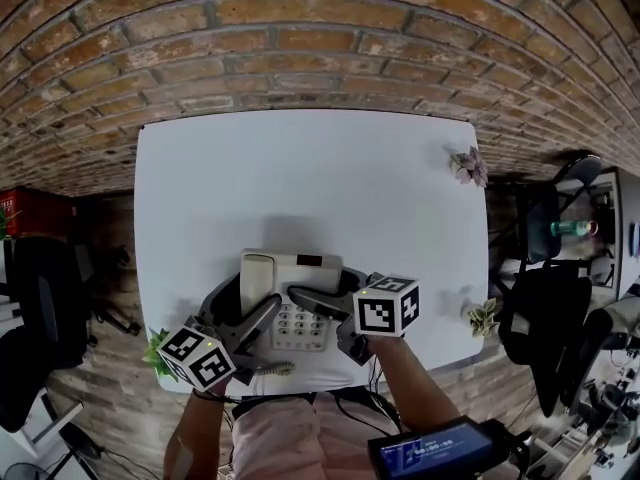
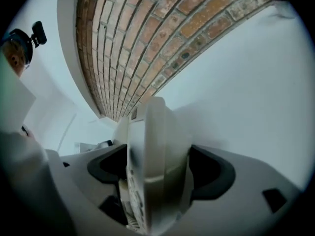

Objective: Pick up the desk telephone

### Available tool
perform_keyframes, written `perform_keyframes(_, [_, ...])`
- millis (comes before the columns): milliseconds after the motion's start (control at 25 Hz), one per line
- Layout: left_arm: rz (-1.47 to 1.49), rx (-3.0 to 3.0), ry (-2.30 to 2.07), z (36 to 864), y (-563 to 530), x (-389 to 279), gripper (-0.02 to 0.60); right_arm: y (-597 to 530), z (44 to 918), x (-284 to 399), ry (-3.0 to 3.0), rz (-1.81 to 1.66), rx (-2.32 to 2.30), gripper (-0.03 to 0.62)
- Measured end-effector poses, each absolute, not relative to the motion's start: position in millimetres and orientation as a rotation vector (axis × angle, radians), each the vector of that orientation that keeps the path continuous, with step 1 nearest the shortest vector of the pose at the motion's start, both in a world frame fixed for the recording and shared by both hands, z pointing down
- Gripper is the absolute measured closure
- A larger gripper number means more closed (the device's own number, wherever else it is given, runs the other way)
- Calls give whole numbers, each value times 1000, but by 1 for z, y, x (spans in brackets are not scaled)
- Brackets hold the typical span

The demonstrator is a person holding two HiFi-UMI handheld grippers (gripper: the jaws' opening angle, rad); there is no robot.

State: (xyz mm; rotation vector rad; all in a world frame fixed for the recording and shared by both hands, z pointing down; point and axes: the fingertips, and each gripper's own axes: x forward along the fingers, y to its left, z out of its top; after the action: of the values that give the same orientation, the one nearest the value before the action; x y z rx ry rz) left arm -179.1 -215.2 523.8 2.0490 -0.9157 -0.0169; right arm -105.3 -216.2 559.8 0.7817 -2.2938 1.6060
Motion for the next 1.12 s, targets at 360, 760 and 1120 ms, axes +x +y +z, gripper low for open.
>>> perform_keyframes(360, [-36,2153,-966,503,-206,-189,221,-216,533,-111,-2564,1386,724,250])
perform_keyframes(760, [-68,2373,-1059,466,-225,-192,229,-245,484,-117,-2857,883,686,245])
perform_keyframes(1120, [-75,2364,-1079,473,-221,-185,253,-216,516,-120,-2698,1219,614,282])
